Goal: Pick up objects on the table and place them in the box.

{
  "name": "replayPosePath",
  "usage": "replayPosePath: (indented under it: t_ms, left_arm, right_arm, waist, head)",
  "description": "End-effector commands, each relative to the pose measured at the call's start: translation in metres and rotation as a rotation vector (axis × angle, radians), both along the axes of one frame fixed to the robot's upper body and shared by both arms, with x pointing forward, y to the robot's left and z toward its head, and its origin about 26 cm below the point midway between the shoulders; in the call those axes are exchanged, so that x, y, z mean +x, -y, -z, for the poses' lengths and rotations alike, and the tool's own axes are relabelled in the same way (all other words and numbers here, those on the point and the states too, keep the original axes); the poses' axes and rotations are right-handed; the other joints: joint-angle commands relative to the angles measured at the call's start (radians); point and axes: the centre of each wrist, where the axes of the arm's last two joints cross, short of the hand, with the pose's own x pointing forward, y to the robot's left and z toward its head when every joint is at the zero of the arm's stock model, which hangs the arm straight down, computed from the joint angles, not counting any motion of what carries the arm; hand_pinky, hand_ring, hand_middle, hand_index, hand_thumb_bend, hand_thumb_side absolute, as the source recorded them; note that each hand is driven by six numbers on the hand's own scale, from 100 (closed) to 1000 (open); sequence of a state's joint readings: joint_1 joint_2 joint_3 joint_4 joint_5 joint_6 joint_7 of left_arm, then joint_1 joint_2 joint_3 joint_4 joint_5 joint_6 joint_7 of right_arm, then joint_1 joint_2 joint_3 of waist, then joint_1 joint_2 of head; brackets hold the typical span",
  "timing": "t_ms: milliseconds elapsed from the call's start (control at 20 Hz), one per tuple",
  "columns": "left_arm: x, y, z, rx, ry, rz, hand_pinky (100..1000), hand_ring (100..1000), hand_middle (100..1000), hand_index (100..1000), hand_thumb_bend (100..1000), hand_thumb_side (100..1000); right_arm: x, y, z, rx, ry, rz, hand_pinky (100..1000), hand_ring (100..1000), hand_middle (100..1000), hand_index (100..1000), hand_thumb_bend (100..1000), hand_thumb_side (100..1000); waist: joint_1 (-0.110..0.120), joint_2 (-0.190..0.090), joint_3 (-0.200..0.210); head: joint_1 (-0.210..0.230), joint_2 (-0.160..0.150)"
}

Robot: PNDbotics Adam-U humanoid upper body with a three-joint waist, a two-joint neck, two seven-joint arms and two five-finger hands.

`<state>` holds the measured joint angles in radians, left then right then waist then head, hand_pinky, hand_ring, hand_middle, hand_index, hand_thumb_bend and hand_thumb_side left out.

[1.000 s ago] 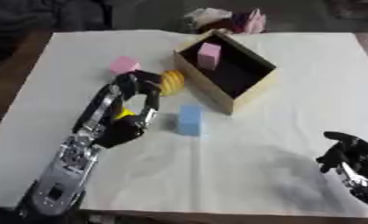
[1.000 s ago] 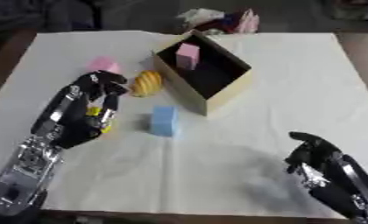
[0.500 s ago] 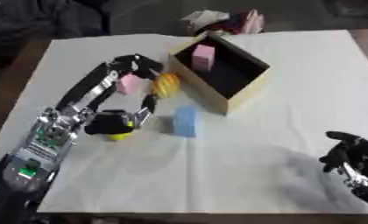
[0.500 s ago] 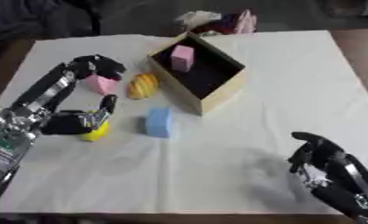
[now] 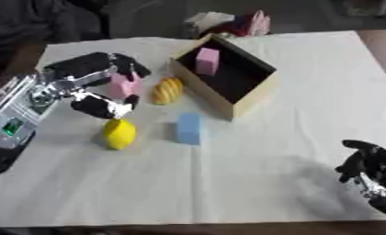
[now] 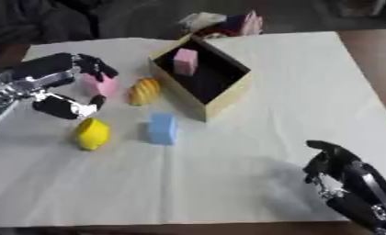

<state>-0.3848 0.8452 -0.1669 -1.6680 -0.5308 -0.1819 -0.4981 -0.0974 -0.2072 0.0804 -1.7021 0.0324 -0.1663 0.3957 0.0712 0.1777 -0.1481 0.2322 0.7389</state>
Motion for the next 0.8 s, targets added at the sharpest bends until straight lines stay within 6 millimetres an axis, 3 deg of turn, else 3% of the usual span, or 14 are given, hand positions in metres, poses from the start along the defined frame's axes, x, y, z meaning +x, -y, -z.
replayPosePath:
  t_ms: [50,400,800]
  left_arm:
    - [-0.001,-0.022,-0.02,0.134,-0.014,-0.056,799,731,771,905,181,380]
    - [0.004,-0.022,-0.009,0.245,-0.138,-0.059,810,753,795,920,344,439]
    - [0.009,-0.021,0.012,0.316,-0.208,-0.065,818,772,817,932,396,526]
  right_arm:
    - [0.002,0.0,-0.008,-0.004,0.027,-0.006,682,469,490,839,100,370]
    - [0.002,-0.001,-0.008,-0.003,0.027,-0.008,682,469,490,839,100,370]
    - [0.002,-0.001,-0.008,0.0,0.029,-0.007,682,469,490,839,100,370]
  waist:
    - [-0.002,-0.011,-0.001]
    - [-0.003,-0.012,-0.004]
    - [-0.004,-0.01,-0.007]
  head:
    - [0.006,-0.003]
    - [0.005,-0.005]
    - [0.003,-0.007]
